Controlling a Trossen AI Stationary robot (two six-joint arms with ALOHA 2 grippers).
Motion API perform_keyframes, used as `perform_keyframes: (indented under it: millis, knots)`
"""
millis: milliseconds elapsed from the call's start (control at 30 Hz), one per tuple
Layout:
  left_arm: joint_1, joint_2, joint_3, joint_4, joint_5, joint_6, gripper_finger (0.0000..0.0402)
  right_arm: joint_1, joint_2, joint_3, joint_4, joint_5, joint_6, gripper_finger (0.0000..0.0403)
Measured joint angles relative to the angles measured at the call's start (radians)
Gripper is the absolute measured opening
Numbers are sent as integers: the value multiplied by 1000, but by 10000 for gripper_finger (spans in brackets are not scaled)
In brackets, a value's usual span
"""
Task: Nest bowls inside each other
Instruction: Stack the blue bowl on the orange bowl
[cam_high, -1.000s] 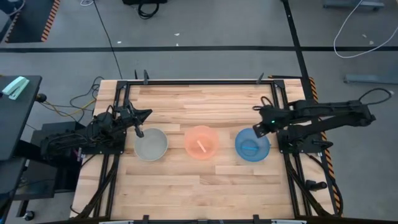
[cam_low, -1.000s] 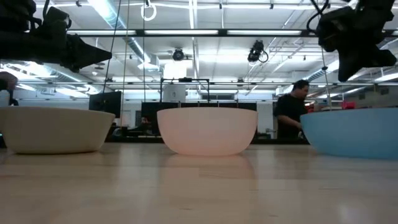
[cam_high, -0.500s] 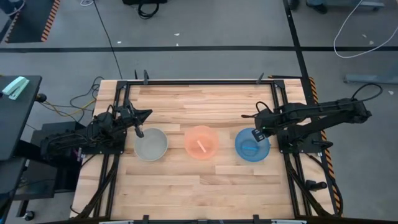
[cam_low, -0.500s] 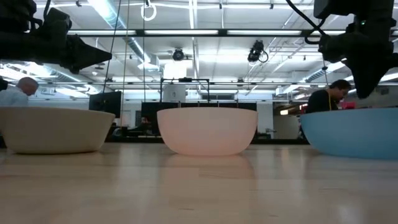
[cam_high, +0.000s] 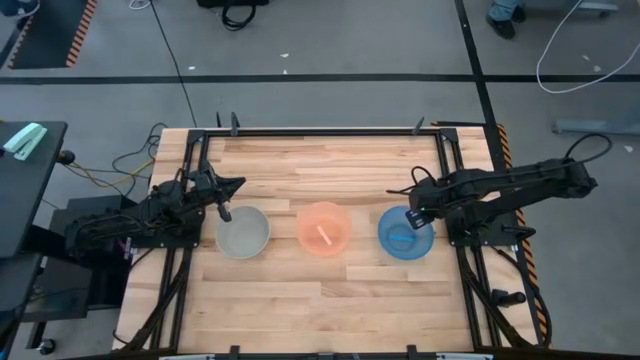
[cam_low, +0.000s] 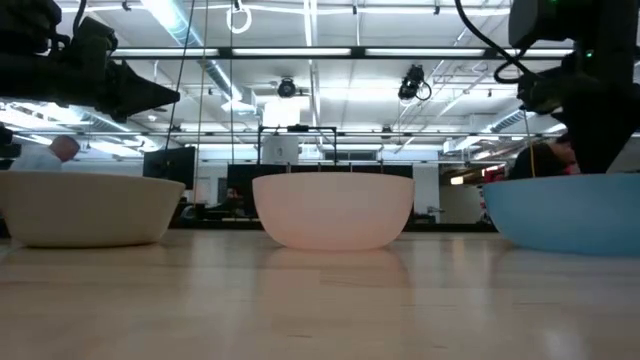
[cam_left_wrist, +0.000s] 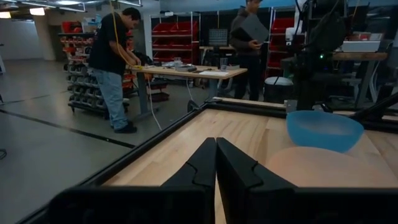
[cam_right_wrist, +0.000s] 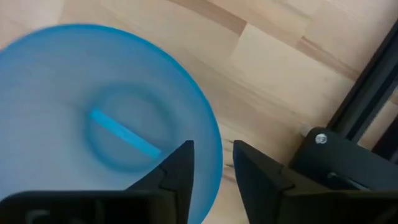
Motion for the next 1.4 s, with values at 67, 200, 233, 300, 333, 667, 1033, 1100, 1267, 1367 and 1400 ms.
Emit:
perform_keyframes:
  millis: [67,200,233,300,333,667,1033,1100,1267,1367,1400]
  knots:
    - [0,0,0,0,0,0,21,0,2,-14,14,-2,0,129]
    - [0,0,0,-1,0,0,27,0,15,-10,16,-2,0,130]
    - [0,0,0,-1,0,0,28,0,18,-11,16,-2,0,130]
    - [0,0,0,-2,0,0,29,0,21,-10,16,-1,5,129]
    - [0,0,0,-3,0,0,29,0,23,-10,16,1,7,129]
    - [0,0,0,-14,0,0,16,0,48,-11,16,10,18,129]
    - [0,0,0,-21,0,-6,30,0,129,-11,16,9,16,129]
    - [0,0,0,-21,0,-17,29,0,140,-10,16,9,16,129]
    - [0,0,0,-29,0,-25,20,0,167,-10,24,9,15,127]
    - [0,0,0,-30,0,-25,16,0,178,-11,32,9,15,121]
    - [0,0,0,-33,0,-25,16,0,180,-11,38,9,15,118]
